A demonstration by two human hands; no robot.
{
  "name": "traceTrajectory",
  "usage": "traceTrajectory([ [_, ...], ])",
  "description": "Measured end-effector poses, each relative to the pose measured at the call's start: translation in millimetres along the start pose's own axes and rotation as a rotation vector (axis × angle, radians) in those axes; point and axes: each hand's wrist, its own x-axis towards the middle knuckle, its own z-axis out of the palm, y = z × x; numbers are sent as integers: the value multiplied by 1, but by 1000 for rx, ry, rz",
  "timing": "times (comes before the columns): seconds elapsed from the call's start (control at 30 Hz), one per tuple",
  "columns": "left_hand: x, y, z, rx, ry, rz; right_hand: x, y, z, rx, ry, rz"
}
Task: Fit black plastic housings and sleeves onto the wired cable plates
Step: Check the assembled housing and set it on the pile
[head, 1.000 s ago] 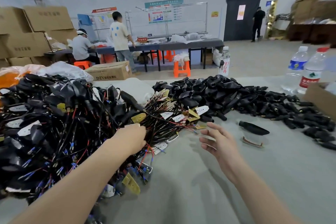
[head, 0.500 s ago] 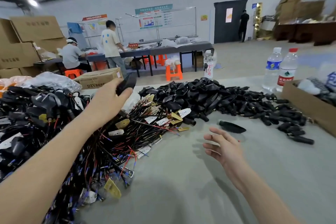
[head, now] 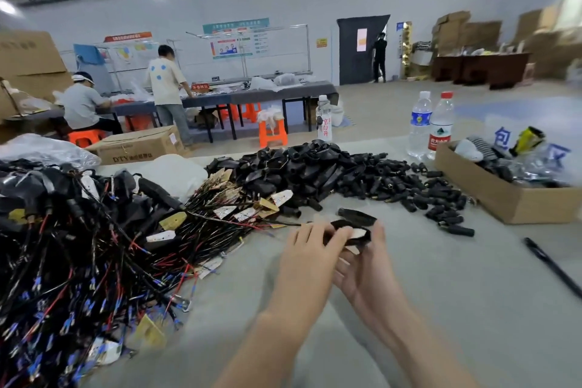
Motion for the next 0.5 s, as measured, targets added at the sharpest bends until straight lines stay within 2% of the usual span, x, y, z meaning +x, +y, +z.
traceTrajectory([
  [0.17,-21,15,37,-100,-99,-2,-5,2,-30,-82,200,49],
  [0.23,-27,14,44,-162,-111,-37,-3,-2,-36,-98,207,53],
  [0.37,-36,6,49,-338,-19,-153,4,-2,-43,-7,189,78],
  [0.5,-35,-9,54,-256,5,-242,4,-2,-42,19,199,52],
])
